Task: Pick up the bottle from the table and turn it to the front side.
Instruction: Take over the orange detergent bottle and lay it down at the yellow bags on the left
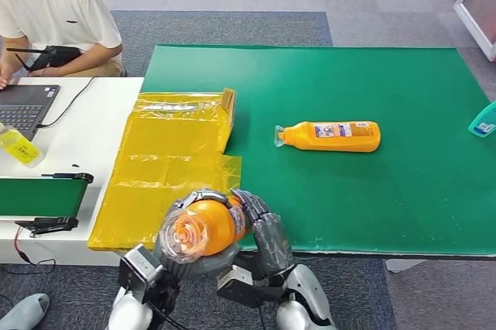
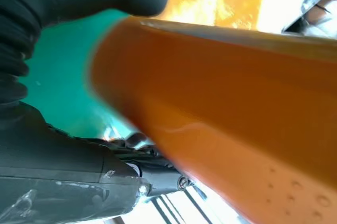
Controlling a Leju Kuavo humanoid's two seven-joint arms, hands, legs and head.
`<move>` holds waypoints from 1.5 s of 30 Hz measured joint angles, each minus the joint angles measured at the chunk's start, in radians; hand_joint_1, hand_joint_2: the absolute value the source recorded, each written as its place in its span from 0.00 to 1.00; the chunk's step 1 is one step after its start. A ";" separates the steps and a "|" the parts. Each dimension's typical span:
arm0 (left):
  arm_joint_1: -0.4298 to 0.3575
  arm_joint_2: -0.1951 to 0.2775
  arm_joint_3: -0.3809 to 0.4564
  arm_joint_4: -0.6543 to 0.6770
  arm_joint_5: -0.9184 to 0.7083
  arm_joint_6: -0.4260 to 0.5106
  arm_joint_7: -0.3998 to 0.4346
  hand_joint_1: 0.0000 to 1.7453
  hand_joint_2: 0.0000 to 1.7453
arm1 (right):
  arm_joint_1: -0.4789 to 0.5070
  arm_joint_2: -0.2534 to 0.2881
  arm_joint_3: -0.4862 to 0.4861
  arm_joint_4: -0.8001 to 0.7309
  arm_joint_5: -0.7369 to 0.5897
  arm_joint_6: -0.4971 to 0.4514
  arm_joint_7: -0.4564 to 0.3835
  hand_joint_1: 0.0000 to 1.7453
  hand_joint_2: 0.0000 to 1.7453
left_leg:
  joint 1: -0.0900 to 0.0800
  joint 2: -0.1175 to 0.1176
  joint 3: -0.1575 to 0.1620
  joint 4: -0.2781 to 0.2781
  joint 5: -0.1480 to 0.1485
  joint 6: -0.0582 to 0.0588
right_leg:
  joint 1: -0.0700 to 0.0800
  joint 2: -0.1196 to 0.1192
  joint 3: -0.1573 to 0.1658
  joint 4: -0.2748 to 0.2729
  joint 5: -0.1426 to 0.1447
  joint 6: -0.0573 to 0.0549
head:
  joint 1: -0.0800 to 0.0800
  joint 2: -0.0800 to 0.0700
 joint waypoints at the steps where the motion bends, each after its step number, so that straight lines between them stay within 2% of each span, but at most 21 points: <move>1: 0.002 -0.001 0.004 -0.001 -0.034 0.027 0.003 1.00 1.00 | 0.001 0.000 -0.001 0.000 -0.004 0.009 0.007 0.00 1.00 | 0.000 0.000 0.000 0.000 0.000 0.000 | 0.000 0.000 0.000 0.000 0.000 0.000 | 0.000 0.000; 3: 0.005 -0.004 0.013 -0.004 -0.078 0.061 0.007 1.00 1.00 | 0.003 0.000 -0.002 0.001 -0.010 0.022 0.015 0.00 1.00 | 0.000 0.000 0.000 0.000 0.000 0.000 | 0.000 0.000 0.000 0.000 0.000 0.000 | 0.000 0.000; 8: 0.008 -0.007 0.020 -0.007 -0.108 0.077 0.010 1.00 1.00 | 0.005 0.000 -0.005 0.001 -0.014 0.032 0.018 0.00 1.00 | 0.000 0.000 0.000 0.000 0.000 0.000 | 0.000 0.000 0.000 0.000 0.000 0.000 | 0.000 0.000; 11: 0.012 -0.008 0.023 -0.022 -0.191 0.133 0.006 1.00 1.00 | 0.008 0.000 -0.007 -0.002 -0.014 0.034 0.021 0.00 1.00 | 0.000 0.000 0.000 0.000 0.000 0.000 | 0.000 0.000 0.000 0.000 0.000 0.000 | 0.000 0.000; 13: 0.019 -0.010 0.028 -0.052 -0.344 0.254 0.015 1.00 1.00 | 0.014 0.000 -0.012 -0.012 -0.004 0.036 0.035 0.00 1.00 | 0.000 0.000 0.000 0.000 0.000 0.000 | 0.000 0.000 0.000 0.000 0.000 0.000 | 0.000 0.000; 16: 0.029 -0.016 0.046 -0.143 -0.711 0.503 0.087 1.00 1.00 | 0.026 0.000 -0.022 -0.044 0.017 0.070 0.068 0.00 1.00 | 0.000 0.000 0.000 0.000 0.000 0.000 | 0.000 0.000 0.000 0.000 0.000 0.000 | 0.000 0.000; 17: 0.031 -0.019 0.055 -0.178 -0.810 0.553 0.115 1.00 1.00 | 0.029 0.000 -0.026 -0.055 0.021 0.084 0.073 0.00 1.00 | 0.000 0.000 0.000 0.000 0.000 0.000 | 0.000 0.000 0.000 0.000 0.000 0.000 | 0.000 0.000; 19: 0.030 -0.025 0.078 -0.232 -0.952 0.591 0.160 1.00 1.00 | 0.032 0.000 -0.029 -0.072 0.025 0.104 0.071 0.00 1.00 | 0.000 0.000 0.000 0.000 0.000 0.000 | 0.000 0.000 0.000 0.000 0.000 0.000 | 0.000 0.000; 23: 0.007 -0.019 0.124 -0.270 -1.246 0.597 0.259 1.00 1.00 | 0.031 0.000 -0.022 -0.082 0.008 0.118 0.032 0.00 1.00 | 0.000 0.000 0.000 0.000 0.000 0.000 | 0.000 0.000 0.000 0.000 0.000 0.000 | 0.000 0.000; 26: -0.034 0.013 0.147 -0.259 -1.308 0.577 0.323 1.00 1.00 | 0.023 0.000 -0.011 -0.082 -0.016 0.118 0.018 0.00 1.00 | 0.000 0.000 0.000 0.000 0.001 -0.001 | 0.000 0.000 0.000 0.000 0.001 -0.001 | 0.000 0.000; 31: -0.174 0.156 0.155 -0.149 -1.310 0.492 0.518 1.00 1.00 | 0.000 -0.001 0.016 -0.082 -0.049 0.126 0.002 0.00 1.00 | 0.001 0.000 0.000 0.000 0.004 -0.004 | 0.002 0.000 -0.002 0.001 0.003 -0.003 | 0.000 0.000; 33: -0.224 0.207 0.151 -0.097 -1.310 0.474 0.568 1.00 1.00 | -0.005 -0.001 0.023 -0.082 -0.053 0.130 0.000 0.00 1.00 | 0.001 0.000 -0.001 0.000 0.005 -0.004 | 0.002 0.000 -0.002 0.001 0.004 -0.004 | 0.000 0.000; 39: -0.306 0.288 0.152 0.018 -1.311 0.399 0.594 1.00 1.00 | -0.014 -0.001 0.033 -0.082 -0.064 0.137 -0.009 0.00 1.00 | 0.001 0.000 -0.001 0.000 0.005 -0.004 | 0.002 0.000 -0.002 0.001 0.004 -0.004 | 0.000 0.000; 41: -0.316 0.290 0.186 0.070 -1.311 0.397 0.548 1.00 1.00 | -0.015 -0.001 0.033 -0.082 -0.069 0.138 -0.015 0.00 1.00 | 0.001 0.001 -0.001 0.000 0.005 -0.004 | 0.002 0.001 -0.003 0.001 0.004 -0.004 | 0.000 0.000; 45: -0.317 0.263 0.298 0.158 -1.311 0.408 0.449 1.00 1.00 | -0.013 -0.001 0.033 -0.082 -0.076 0.142 -0.020 0.00 1.00 | 0.001 0.001 -0.002 0.000 0.005 -0.005 | 0.002 0.001 -0.004 0.001 0.004 -0.004 | 0.000 0.000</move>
